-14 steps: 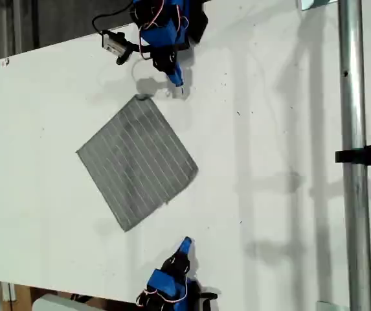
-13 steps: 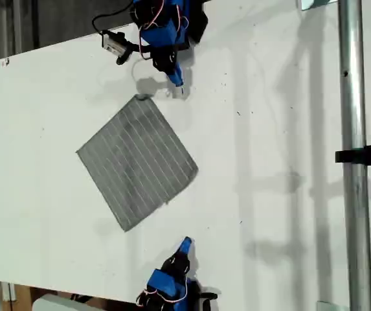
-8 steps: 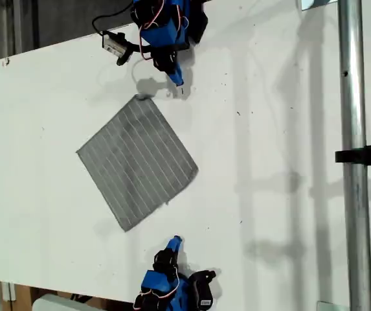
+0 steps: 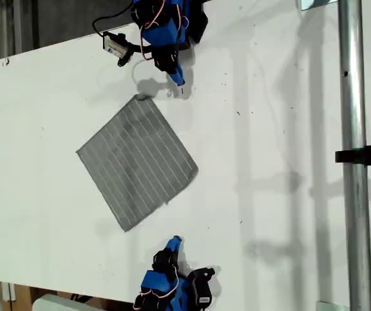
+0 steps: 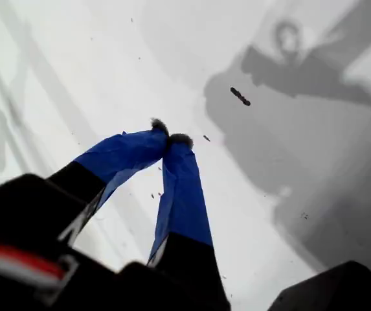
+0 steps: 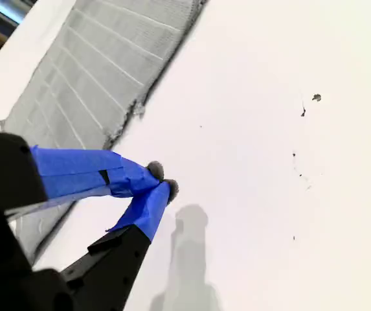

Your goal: Grasp corners of a towel and fold twice.

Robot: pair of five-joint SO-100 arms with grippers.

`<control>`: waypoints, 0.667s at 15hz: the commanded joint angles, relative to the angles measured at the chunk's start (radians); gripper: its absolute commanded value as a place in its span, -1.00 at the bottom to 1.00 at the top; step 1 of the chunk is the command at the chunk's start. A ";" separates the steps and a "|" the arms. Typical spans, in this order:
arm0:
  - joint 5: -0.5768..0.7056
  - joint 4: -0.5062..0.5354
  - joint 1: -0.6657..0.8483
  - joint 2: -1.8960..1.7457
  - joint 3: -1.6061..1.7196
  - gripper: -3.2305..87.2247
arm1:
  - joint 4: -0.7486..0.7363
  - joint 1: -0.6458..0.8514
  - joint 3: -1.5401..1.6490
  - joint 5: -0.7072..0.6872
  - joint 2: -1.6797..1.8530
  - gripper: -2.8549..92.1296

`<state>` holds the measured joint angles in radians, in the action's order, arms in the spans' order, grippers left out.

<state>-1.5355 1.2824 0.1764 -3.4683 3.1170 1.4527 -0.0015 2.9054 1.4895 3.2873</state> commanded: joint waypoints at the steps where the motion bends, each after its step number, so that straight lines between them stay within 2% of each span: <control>1: -0.074 0.011 -0.031 -0.003 -0.008 -0.99 | 0.012 -0.006 -0.043 0.005 0.003 -0.94; 2: -0.084 0.002 -0.041 -0.003 -0.044 -0.99 | 0.012 -0.008 -0.071 0.005 0.003 -0.94; 4: -0.095 0.052 -0.043 0.034 -0.170 -0.99 | 0.003 -0.002 -0.133 -0.003 -0.015 -0.95; 6: -0.097 0.061 -0.040 0.178 -0.310 -0.99 | -0.018 0.023 -0.250 -0.064 -0.135 -0.95; 10: -0.094 -0.095 -0.106 0.704 -0.630 -0.99 | 0.041 0.152 -0.571 -0.290 -0.491 -0.95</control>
<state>-1.6214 1.2487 0.1012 -2.9299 2.6277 1.4742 0.1120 2.4682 1.2671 2.8916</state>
